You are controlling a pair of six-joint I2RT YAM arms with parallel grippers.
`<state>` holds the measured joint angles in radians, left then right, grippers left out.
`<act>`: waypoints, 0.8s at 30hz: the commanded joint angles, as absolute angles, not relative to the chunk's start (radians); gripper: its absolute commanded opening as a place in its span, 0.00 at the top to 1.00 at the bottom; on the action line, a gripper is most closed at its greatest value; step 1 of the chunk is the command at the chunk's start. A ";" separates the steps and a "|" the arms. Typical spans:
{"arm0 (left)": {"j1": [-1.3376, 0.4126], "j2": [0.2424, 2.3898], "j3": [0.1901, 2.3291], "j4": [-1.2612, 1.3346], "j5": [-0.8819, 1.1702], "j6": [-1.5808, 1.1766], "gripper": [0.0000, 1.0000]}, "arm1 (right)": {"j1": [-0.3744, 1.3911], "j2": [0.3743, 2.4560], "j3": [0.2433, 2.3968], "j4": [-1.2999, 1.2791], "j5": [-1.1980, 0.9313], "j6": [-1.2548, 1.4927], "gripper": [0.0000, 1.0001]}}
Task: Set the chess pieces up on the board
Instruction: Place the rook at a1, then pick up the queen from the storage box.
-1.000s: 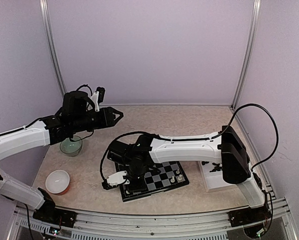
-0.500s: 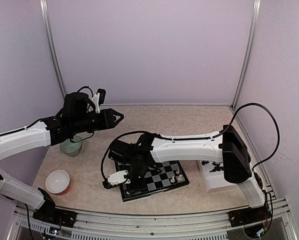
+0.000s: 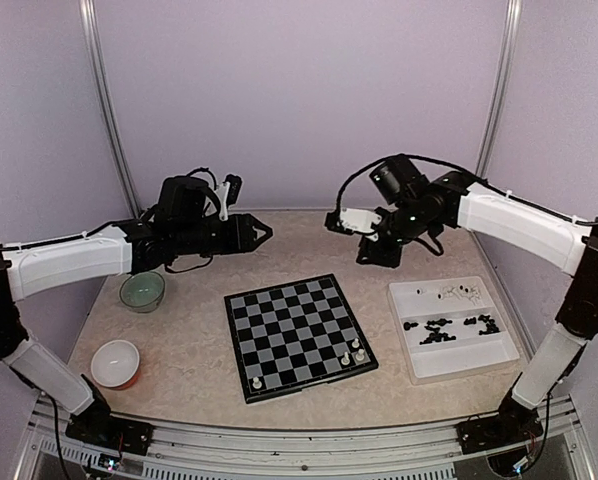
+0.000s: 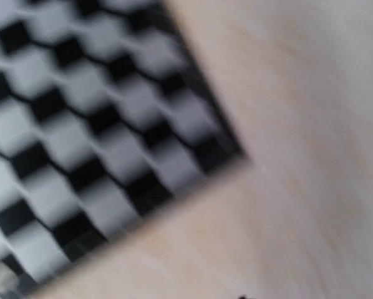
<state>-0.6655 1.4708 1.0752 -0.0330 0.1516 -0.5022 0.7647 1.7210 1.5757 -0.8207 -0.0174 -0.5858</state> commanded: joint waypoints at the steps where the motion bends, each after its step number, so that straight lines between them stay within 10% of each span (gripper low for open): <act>1: -0.725 1.536 1.189 -0.012 0.171 -0.437 0.51 | 0.569 1.579 1.426 -0.738 -0.060 -0.568 0.65; 12: -0.846 1.743 1.364 -0.038 0.163 -0.427 0.52 | 0.067 1.487 1.053 -0.662 -0.203 -0.479 0.73; 24: -0.871 1.770 1.422 -0.101 0.181 -0.388 0.52 | 0.018 1.660 1.009 -0.538 -0.128 -0.486 0.82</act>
<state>-0.8669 1.7687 1.4025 -0.0761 0.1738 -0.4187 0.0284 1.6230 1.0012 -0.5961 -0.1452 -0.4946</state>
